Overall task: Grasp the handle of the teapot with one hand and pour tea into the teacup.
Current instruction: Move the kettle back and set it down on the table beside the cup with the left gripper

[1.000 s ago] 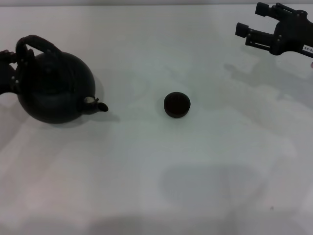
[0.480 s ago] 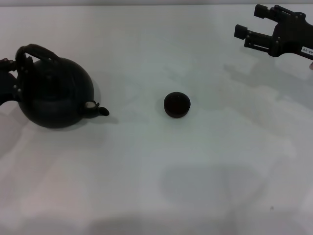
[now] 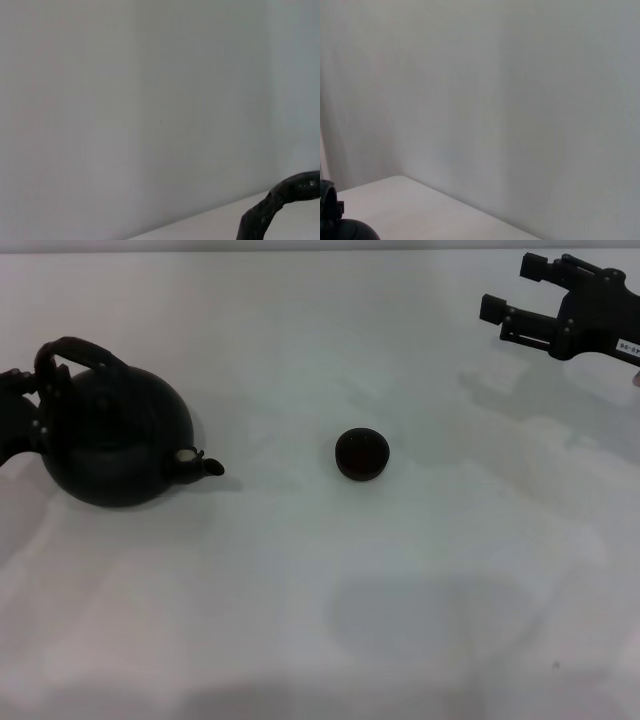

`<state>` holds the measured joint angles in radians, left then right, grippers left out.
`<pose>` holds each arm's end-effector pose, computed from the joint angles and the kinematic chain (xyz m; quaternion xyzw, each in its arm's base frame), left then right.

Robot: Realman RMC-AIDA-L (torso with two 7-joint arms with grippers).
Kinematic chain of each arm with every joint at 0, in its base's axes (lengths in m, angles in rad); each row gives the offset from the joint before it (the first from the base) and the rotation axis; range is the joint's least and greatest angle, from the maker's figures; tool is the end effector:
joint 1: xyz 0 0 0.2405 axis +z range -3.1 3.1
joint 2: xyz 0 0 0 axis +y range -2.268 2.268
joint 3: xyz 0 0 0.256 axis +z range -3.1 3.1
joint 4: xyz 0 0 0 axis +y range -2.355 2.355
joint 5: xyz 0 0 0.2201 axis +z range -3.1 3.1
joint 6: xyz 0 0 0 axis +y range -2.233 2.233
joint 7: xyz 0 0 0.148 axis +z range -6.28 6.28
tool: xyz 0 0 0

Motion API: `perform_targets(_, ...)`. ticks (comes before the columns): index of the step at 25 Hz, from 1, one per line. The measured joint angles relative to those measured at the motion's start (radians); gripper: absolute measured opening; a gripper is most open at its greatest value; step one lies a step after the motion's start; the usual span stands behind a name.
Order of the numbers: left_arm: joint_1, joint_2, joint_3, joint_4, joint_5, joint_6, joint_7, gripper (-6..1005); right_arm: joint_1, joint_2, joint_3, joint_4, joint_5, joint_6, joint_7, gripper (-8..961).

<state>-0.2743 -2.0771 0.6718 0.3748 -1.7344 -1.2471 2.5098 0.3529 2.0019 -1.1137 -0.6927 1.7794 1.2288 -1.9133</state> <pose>-0.3716 0.2941 0.0060 -0.8287 -0.1920 -0.2395 0.4680 0.2840 0.3547 0.0213 -0.8892 0.1996 0.2909 0.2913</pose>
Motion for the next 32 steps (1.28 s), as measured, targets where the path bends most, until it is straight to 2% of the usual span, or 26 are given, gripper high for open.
perform_targets(9,0.0,0.001,0.0,-0.005,-0.012,0.012,0.0,124,0.002,0.0,0.0,0.005,0.001,0.0,-0.003,844)
perform_targets(17,0.006,0.002,0.0,-0.006,-0.033,0.012,0.003,211,0.006,0.0,0.0,0.007,0.002,-0.001,-0.003,844)
perform_targets(28,0.014,0.001,0.0,0.001,-0.036,-0.04,0.01,568,0.002,0.0,0.005,0.009,0.002,-0.003,-0.004,844)
perform_targets(32,0.031,0.003,0.0,0.006,-0.038,-0.097,0.011,575,0.0,0.0,0.008,0.009,0.002,-0.003,-0.004,844)
